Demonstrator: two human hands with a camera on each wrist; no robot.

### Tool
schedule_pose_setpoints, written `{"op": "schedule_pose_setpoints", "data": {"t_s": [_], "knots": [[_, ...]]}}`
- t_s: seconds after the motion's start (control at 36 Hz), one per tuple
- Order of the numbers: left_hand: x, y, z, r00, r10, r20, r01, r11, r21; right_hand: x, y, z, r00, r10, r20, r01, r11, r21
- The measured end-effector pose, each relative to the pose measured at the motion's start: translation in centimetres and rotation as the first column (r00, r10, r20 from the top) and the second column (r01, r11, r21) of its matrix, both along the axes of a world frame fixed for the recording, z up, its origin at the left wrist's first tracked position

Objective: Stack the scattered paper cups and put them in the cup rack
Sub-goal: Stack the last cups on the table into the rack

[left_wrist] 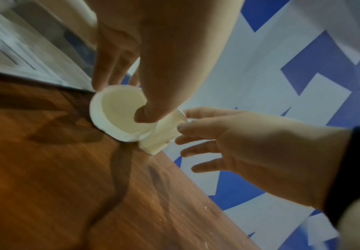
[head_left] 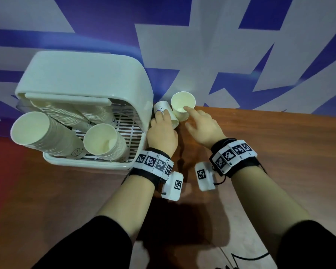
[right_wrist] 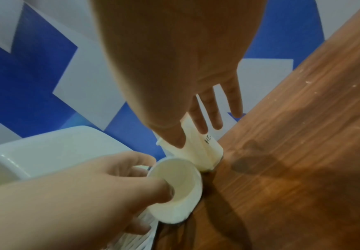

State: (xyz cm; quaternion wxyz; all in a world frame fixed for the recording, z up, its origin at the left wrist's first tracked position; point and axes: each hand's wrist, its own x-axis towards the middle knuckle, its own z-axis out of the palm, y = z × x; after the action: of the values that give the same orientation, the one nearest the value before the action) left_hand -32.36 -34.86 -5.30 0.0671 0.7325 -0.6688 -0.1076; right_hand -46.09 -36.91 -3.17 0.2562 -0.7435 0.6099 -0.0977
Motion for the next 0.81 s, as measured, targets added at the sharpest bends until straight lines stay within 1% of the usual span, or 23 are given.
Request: {"op": "schedule_pose_setpoints", "data": {"t_s": [0.08,0.14,0.25,0.31,0.42,0.56,0.72,0.81], "knots": [[0.1,-0.2,-0.5,1.0,0.004,-0.02,-0.003,0.999,0.037,-0.2,0.2,-0.9,0.998,-0.045,0.051,0.045,0.999,-0.011],[0.4,-0.2,-0.7,0.999,0.014,-0.042,-0.012,0.999,0.039,-0.3,0.6,-1.4,0.993,-0.091,0.069,0.095,0.994,-0.045],[0.6,-0.3,-0.8,0.998,-0.009,-0.055,0.011,0.999,0.046,-0.8,1.3,-2.0,0.981,-0.188,0.049,0.191,0.978,-0.089],[0.6,-0.3,-0.7,0.997,-0.023,-0.075,0.028,0.998,0.06,-1.1,1.6,-2.1,0.973,-0.225,0.049,0.229,0.97,-0.088],[0.6,-0.2,-0.6,0.996,-0.049,-0.075,0.056,0.994,0.09,-1.4,2.3,-2.0,0.949,-0.297,0.102,0.303,0.952,-0.048],[0.6,0.4,-0.3,0.992,-0.051,-0.112,0.06,0.995,0.078,-1.7,3.5,-2.0,0.921,-0.36,0.148,0.363,0.932,0.006],[0.5,1.3,0.3,0.984,-0.078,-0.161,0.094,0.991,0.092,-1.9,4.7,-1.6,0.869,-0.443,0.222,0.457,0.89,-0.014],[0.5,1.9,1.0,0.974,-0.092,-0.207,0.11,0.991,0.079,-1.9,5.3,-1.1,0.86,-0.448,0.244,0.47,0.882,-0.037]]}}
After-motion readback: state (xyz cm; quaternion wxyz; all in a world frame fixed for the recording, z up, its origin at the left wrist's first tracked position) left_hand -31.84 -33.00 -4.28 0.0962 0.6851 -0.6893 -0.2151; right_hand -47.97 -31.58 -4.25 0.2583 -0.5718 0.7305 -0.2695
